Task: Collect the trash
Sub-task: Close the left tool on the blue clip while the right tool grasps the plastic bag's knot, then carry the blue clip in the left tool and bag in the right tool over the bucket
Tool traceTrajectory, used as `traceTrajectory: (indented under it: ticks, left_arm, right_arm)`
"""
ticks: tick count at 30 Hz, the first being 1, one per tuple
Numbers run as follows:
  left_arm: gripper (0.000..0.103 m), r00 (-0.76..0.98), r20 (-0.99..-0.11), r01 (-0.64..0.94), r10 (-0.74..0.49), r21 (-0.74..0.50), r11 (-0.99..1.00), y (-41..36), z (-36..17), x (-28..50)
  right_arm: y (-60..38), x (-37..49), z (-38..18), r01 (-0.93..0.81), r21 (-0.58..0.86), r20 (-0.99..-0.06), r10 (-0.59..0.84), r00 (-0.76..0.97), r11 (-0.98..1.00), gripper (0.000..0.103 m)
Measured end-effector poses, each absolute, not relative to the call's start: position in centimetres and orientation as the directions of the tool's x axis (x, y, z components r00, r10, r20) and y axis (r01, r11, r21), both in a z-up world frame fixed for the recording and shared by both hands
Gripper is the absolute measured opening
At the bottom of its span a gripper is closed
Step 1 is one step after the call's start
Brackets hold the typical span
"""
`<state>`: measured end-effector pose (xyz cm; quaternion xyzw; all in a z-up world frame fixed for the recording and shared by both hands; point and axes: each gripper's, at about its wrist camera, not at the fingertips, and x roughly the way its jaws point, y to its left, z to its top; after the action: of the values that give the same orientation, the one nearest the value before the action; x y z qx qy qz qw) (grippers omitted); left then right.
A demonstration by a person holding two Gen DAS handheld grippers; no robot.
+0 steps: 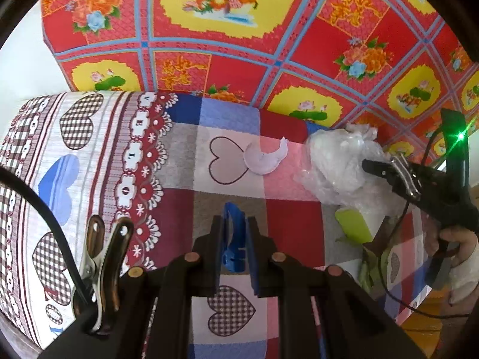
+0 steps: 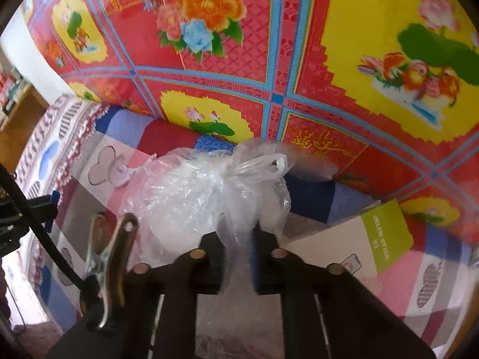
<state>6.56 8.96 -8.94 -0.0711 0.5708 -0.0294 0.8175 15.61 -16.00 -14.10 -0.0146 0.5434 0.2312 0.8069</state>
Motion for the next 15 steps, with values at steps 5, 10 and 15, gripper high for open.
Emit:
traceTrajectory:
  ticks: [5,10,15]
  left_arm:
    - [0.015,0.365,-0.922,-0.043,-0.127,-0.153,0.987,9.8,-8.0,6.0]
    - [0.015,0.386,-0.914,-0.057,-0.125,-0.159,0.986,10.6,-6.8,5.2]
    - [0.015,0.409,-0.905,-0.071,-0.119,-0.161,0.984,11.4,-5.7,4.1]
  right_arm:
    - [-16.6,14.5,-12.2,-0.357,0.288,-0.843,0.412,0.347,0.889,0.007]
    - [-16.7,13.0,-10.0,-0.339,0.33,-0.799,0.452,0.397,0.881,0.006]
    - [-16.4,11.2,-7.4,-0.35,0.363,-0.751,0.494,0.438,0.863,0.006]
